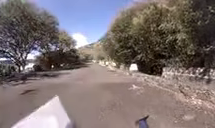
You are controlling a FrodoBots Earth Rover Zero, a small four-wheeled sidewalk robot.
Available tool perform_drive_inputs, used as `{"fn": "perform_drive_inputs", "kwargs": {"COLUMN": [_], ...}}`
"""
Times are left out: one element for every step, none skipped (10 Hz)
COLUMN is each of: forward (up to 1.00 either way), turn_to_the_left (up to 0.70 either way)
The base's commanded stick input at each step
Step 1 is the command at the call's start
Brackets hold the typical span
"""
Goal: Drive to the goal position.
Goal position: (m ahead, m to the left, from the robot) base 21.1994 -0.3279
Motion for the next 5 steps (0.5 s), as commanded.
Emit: {"fn": "perform_drive_inputs", "kwargs": {"forward": [0.50, 0.50, 0.50, 0.50, 0.50], "turn_to_the_left": [0.00, 0.00, 0.00, 0.00, 0.00]}}
